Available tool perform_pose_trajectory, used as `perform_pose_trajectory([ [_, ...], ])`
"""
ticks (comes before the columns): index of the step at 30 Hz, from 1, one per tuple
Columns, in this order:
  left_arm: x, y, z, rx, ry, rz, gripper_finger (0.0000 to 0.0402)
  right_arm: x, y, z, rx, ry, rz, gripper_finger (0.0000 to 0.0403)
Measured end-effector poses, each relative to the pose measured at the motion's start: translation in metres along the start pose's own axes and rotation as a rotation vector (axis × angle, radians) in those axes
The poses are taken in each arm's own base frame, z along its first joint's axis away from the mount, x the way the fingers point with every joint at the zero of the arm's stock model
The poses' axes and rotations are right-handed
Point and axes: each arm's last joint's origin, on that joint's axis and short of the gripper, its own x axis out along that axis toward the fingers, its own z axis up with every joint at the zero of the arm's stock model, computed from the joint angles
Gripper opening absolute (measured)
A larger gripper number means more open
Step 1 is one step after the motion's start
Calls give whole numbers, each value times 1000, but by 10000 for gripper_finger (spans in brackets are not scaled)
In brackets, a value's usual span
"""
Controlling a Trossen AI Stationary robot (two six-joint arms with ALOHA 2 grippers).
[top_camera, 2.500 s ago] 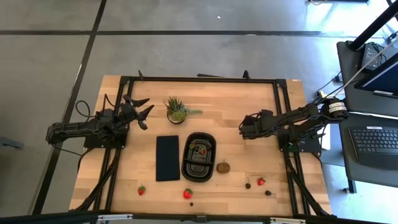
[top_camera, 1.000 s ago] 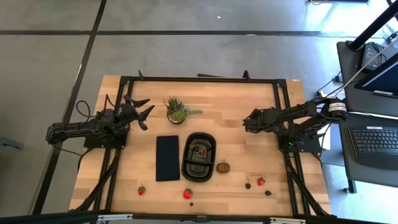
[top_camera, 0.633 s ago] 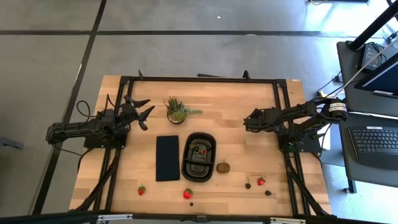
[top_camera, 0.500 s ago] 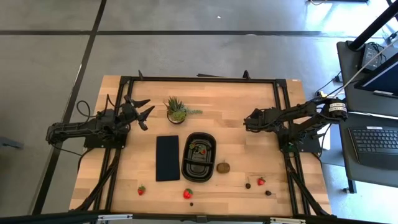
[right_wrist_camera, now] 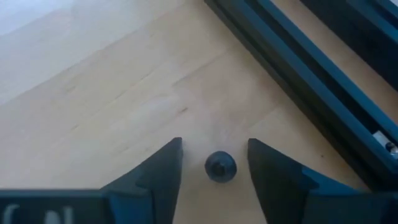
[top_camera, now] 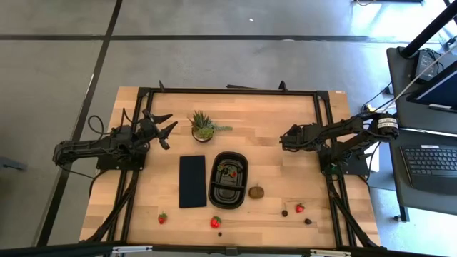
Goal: Pick and placing Produce into tupperware
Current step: Put the blueberry into the black bin
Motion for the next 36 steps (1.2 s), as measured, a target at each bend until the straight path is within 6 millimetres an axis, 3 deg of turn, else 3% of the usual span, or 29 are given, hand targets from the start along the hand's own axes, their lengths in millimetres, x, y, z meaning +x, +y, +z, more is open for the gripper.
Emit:
perform_pose_trajectory([
  [26, 0, 0, 0, 0, 1, 0, 171, 0, 1, 0, -3, 5, 4, 63],
  [36, 0, 0, -1, 4, 7, 0, 171, -4, 5, 0, -77, 22, 4, 58],
])
